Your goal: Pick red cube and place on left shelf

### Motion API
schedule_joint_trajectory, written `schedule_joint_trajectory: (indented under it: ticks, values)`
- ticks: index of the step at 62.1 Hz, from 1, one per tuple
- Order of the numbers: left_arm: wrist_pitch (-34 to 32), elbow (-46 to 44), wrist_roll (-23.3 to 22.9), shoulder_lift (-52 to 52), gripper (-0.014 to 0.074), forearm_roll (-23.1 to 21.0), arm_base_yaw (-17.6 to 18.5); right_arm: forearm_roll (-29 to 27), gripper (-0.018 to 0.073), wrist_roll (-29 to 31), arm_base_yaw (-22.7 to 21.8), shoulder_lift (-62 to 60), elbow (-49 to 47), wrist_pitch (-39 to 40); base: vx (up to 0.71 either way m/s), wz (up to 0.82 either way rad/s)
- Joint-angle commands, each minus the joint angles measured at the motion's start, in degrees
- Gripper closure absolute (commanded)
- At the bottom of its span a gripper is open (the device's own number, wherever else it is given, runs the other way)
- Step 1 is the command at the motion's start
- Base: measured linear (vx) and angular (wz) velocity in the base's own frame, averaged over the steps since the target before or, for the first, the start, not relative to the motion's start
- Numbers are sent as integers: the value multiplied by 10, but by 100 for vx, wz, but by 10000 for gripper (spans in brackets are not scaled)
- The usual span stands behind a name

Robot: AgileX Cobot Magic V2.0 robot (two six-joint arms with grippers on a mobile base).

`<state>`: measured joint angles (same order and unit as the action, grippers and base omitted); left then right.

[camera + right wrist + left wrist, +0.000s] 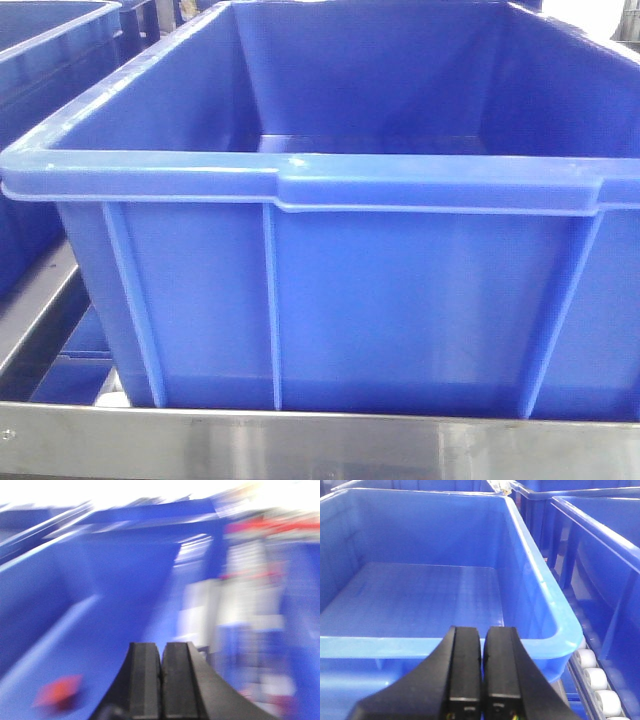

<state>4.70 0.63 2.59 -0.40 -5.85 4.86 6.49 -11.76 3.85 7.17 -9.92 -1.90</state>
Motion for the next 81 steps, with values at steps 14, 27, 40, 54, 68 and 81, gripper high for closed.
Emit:
schedule_joint_trajectory:
  ticks: [14,27,40,54,68,81]
  values:
    - [-51,14,-3,-7,495,0,3,-99,514,78,-88,-74,89,54,0,0]
    - [-51,14,-3,-7,495,0,3,-79,514,92,-88,-88,102,38,0,0]
    - [-51,14,-3,-7,495,0,3,-69,514,92,-88,-88,102,47,0,0]
    - [-51,14,-3,-7,495,0,3,-69,514,92,-88,-88,102,47,0,0]
    - [-51,14,-3,-7,495,0,3,-69,514,92,-88,-88,102,47,0,0]
    - [-51,14,-3,-7,495,0,3,-69,514,92,-88,-88,102,47,0,0]
